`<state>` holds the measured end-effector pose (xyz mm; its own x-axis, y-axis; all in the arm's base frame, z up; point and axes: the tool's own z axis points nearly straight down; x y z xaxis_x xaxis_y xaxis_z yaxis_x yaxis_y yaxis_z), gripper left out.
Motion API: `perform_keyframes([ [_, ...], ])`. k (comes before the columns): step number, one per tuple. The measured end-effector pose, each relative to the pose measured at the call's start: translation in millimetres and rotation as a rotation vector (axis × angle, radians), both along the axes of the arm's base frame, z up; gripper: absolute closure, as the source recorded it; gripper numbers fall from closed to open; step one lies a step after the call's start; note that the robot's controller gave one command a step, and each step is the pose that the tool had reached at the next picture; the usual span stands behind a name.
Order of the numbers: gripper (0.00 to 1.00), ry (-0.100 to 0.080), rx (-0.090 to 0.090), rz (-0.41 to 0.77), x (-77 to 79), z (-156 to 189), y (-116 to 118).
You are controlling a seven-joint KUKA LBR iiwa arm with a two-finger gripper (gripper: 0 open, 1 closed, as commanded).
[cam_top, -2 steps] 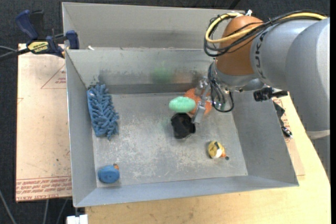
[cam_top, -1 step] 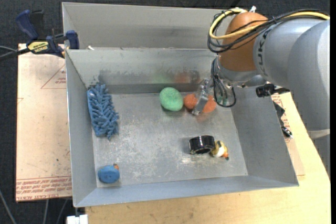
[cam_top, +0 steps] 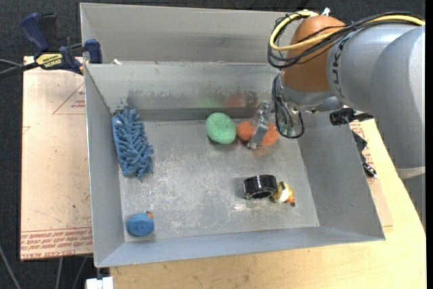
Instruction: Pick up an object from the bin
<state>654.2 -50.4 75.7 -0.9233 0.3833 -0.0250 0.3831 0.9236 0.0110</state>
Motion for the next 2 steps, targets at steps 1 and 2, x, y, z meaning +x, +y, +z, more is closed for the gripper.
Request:
perform_keyframes([
  [1,1.0,0.003,0.0,0.0,-1.3,3.6,0.1],
  [2,1.0,0.014,0.001,0.0,-4.4,21.9,-0.1],
])
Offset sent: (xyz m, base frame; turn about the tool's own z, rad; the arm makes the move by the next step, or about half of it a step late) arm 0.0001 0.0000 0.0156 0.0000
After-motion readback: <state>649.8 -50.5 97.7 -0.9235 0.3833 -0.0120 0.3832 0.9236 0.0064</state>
